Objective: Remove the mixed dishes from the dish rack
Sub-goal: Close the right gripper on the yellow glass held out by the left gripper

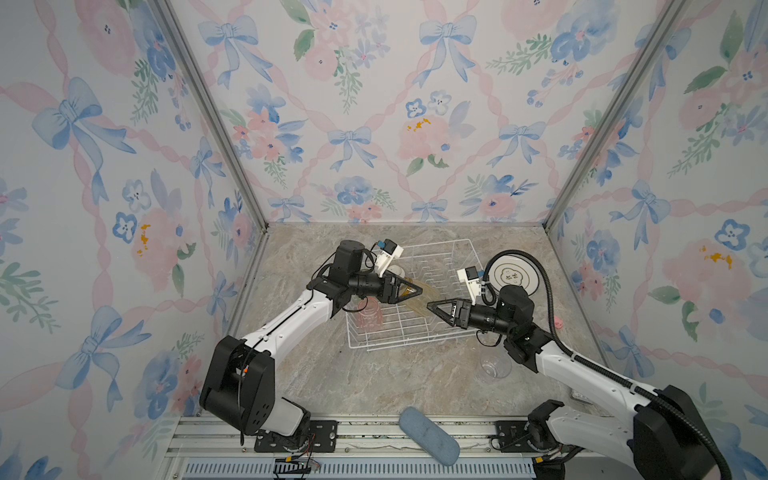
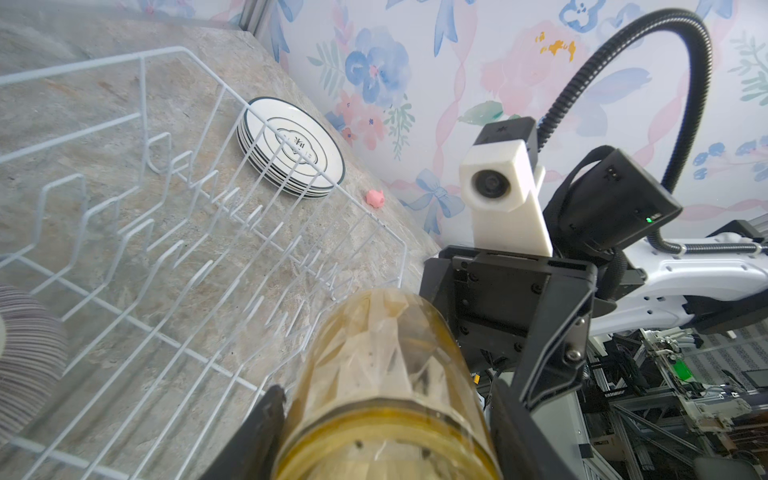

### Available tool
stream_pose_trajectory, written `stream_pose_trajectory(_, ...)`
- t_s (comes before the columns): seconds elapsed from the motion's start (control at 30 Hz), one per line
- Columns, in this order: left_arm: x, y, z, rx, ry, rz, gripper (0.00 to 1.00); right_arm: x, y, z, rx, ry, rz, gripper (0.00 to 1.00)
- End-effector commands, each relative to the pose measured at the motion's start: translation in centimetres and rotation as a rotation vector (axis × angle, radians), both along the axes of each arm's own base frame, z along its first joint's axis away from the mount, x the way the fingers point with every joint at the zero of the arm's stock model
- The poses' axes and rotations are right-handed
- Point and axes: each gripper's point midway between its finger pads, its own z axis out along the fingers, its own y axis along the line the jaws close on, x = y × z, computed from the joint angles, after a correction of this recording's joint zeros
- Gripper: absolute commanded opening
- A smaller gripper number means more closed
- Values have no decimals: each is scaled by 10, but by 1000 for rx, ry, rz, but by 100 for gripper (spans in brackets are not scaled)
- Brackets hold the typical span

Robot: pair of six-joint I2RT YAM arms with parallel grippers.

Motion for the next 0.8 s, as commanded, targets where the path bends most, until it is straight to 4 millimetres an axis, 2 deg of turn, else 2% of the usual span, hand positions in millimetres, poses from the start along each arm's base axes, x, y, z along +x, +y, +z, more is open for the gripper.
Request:
stream_pose_trajectory(0.0,-9,-2,30,-115,-54,-51,39,6,2,13,50,-42,9,59)
stream_pose_trajectory(0.4,-8,-5,23,-135,-32,-64,39,14,12,34,183,-78,46,47)
stream_pose_trajectory(0.77,-5,-6,18,-136,-27,-66,38,11,14,49,220,-95,72,14)
